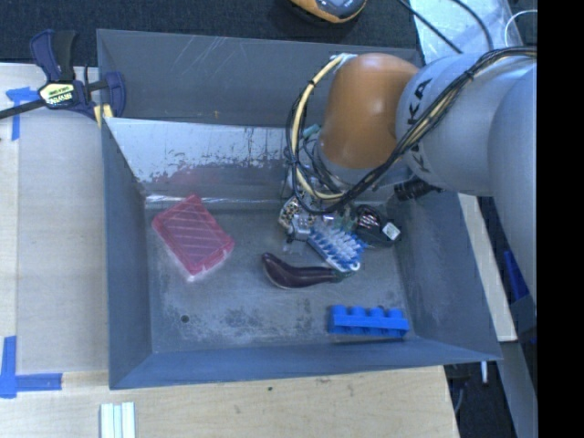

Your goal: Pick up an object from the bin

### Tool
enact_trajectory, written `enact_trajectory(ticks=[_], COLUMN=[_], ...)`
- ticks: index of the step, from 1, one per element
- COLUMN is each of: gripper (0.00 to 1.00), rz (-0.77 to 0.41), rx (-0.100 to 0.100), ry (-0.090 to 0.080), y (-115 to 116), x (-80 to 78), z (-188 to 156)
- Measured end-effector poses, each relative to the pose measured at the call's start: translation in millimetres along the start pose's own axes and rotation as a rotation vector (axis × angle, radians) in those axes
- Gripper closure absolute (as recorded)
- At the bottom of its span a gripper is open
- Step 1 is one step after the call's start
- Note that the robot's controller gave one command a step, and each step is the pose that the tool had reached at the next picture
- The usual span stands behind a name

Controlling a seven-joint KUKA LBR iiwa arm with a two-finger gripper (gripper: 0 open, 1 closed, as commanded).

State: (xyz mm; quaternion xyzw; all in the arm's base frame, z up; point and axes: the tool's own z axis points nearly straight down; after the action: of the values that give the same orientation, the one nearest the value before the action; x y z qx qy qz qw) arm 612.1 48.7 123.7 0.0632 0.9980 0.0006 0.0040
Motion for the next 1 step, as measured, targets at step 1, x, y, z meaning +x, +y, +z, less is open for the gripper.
enact_trajectory(ticks=[1], gripper=[0.00], rz=[0.321], rx=[0.003], ry=[0.007], y=[5.8], x=[-14.6], z=[24.5])
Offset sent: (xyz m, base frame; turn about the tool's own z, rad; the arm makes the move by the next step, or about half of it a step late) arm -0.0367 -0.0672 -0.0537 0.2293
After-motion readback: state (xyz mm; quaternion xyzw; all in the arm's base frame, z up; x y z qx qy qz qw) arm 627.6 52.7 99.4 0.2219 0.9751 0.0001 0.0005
